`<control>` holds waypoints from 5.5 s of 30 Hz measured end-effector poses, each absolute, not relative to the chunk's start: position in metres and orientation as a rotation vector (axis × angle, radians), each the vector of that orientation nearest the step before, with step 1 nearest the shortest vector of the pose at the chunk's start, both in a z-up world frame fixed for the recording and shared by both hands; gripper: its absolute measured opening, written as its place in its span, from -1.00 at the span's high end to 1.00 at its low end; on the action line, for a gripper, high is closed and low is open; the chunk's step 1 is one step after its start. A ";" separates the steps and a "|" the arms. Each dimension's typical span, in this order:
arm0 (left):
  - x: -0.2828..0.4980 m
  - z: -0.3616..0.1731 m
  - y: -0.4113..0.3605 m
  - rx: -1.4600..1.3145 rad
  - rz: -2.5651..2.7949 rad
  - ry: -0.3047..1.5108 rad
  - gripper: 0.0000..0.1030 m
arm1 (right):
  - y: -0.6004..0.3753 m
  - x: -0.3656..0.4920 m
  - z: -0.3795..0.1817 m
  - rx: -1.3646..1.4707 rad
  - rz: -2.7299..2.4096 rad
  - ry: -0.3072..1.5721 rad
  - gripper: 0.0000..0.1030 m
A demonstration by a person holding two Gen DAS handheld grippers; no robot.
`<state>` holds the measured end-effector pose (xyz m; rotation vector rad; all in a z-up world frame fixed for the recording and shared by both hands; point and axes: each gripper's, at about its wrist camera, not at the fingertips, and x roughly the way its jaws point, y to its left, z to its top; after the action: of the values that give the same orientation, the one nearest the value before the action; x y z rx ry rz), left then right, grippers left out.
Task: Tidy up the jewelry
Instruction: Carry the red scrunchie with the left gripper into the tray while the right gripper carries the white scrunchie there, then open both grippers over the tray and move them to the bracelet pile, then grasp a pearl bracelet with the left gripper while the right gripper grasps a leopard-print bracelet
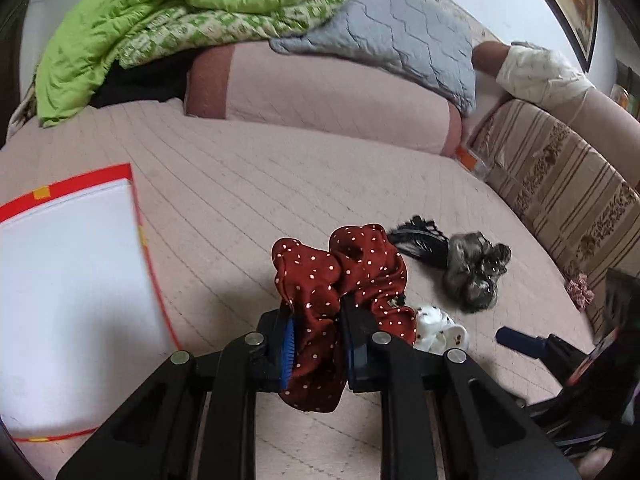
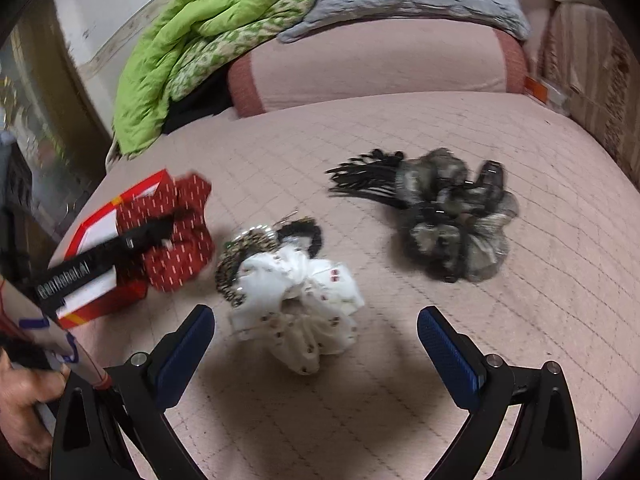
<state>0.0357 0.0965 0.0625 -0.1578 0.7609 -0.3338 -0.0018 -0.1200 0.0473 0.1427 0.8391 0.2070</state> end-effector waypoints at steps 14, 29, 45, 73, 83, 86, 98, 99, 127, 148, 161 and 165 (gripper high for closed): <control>0.032 0.073 0.121 -0.150 -0.287 0.714 0.65 | -0.100 0.011 0.031 0.106 0.169 0.894 0.63; 0.021 0.083 0.180 -0.203 -0.200 0.682 0.65 | -0.073 -0.013 0.071 0.142 0.297 0.718 0.63; 0.046 0.071 0.312 -0.374 0.024 0.728 0.65 | 0.042 0.040 0.093 0.151 0.491 0.775 0.63; 0.105 0.037 0.395 -0.493 0.164 0.825 0.65 | 0.201 0.181 0.057 -0.003 0.520 0.919 0.62; 0.103 0.037 0.403 -0.508 0.193 0.808 -0.09 | 0.210 0.199 0.044 -0.016 0.487 0.942 0.48; 0.101 0.039 0.404 -0.512 0.196 0.799 -0.14 | 0.210 0.197 0.044 -0.012 0.491 0.944 0.38; 0.091 0.057 0.403 -0.516 0.224 0.724 -0.18 | 0.177 0.146 0.068 0.068 0.504 0.790 -0.42; 0.090 0.058 0.403 -0.514 0.226 0.721 -0.18 | 0.177 0.142 0.066 0.058 0.502 0.792 -0.42; 0.055 0.098 0.261 -0.359 -0.065 0.720 -0.18 | 0.023 0.018 0.117 0.194 0.335 0.637 -0.49; 0.098 0.044 0.075 -0.027 -0.390 0.988 0.16 | -0.186 0.026 0.091 0.506 0.095 0.644 -0.52; 0.106 0.006 0.040 0.122 -0.348 1.096 0.35 | -0.186 0.014 0.093 0.536 0.175 0.642 -0.52; 0.104 0.005 0.032 0.149 -0.327 1.072 0.40 | -0.185 0.015 0.091 0.540 0.173 0.650 -0.52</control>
<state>0.1044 0.0320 0.0054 0.1494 1.0718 -0.3273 0.0155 -0.1847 0.0909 0.5400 0.6504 0.1731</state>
